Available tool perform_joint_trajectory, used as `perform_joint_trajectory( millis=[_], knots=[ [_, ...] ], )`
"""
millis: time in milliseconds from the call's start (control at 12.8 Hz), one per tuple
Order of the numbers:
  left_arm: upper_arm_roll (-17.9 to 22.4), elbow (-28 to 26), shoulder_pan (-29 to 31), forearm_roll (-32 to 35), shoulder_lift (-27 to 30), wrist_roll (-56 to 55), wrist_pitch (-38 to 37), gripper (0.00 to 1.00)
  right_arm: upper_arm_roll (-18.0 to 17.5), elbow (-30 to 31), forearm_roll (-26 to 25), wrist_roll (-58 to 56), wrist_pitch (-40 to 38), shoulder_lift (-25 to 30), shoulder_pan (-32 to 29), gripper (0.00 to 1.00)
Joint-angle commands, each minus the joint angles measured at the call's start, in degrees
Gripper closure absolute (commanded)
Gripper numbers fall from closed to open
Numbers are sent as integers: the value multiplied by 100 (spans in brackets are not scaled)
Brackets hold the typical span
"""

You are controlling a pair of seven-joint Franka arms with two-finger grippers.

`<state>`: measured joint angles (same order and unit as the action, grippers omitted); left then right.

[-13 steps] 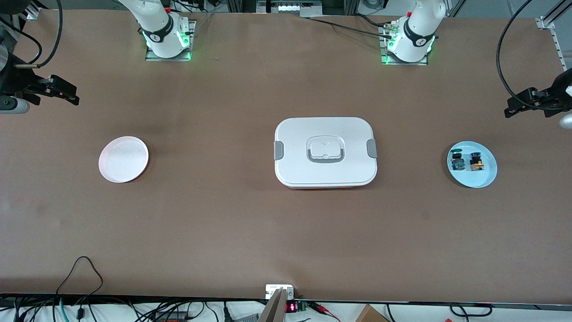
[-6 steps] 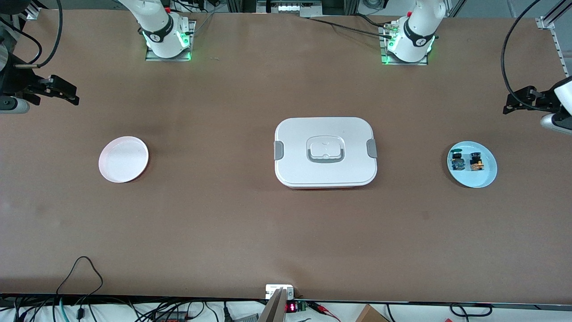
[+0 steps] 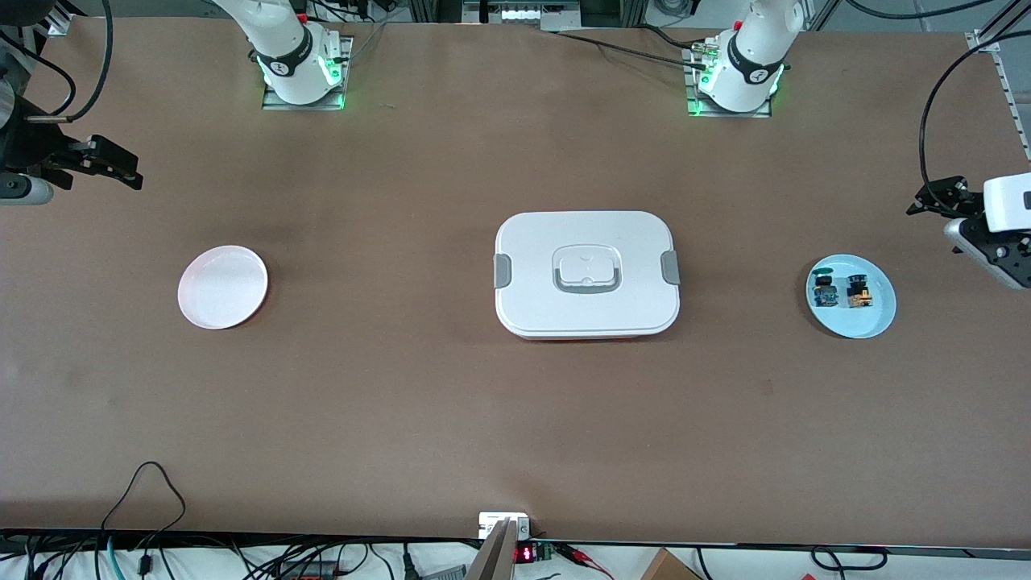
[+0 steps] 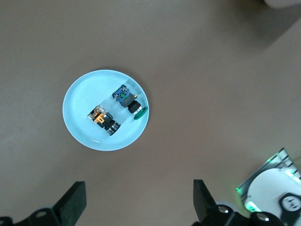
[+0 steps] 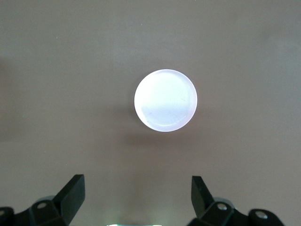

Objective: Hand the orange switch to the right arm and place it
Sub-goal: 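Lower the left gripper over the orange switch on the blue plate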

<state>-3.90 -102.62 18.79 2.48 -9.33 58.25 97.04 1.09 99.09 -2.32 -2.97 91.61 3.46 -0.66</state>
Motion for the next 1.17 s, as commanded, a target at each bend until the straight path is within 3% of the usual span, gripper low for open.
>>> perform_joint_trajectory(
  millis=[0, 156, 546, 702, 1092],
  knots=[
    [-32, -547, 142, 147, 46, 1236, 699, 0, -4, 102, 39, -72, 59, 102, -40, 0],
    [-32, -838, 265, 147, -85, 2316, 1376, 0, -4, 111, 39, -72, 59, 102, -40, 0],
    [-41, -865, 292, 147, -788, 4657, 2310, 0, -4, 102, 39, -72, 59, 102, -31, 0],
    [-41, -953, 292, 147, -999, 5228, 2669, 0, -4, 102, 39, -72, 59, 102, -31, 0],
    [-199, -1779, 872, 60, -1079, 5627, 3724, 0, -4, 58, 39, -63, 68, 93, -31, 0]
  ],
)
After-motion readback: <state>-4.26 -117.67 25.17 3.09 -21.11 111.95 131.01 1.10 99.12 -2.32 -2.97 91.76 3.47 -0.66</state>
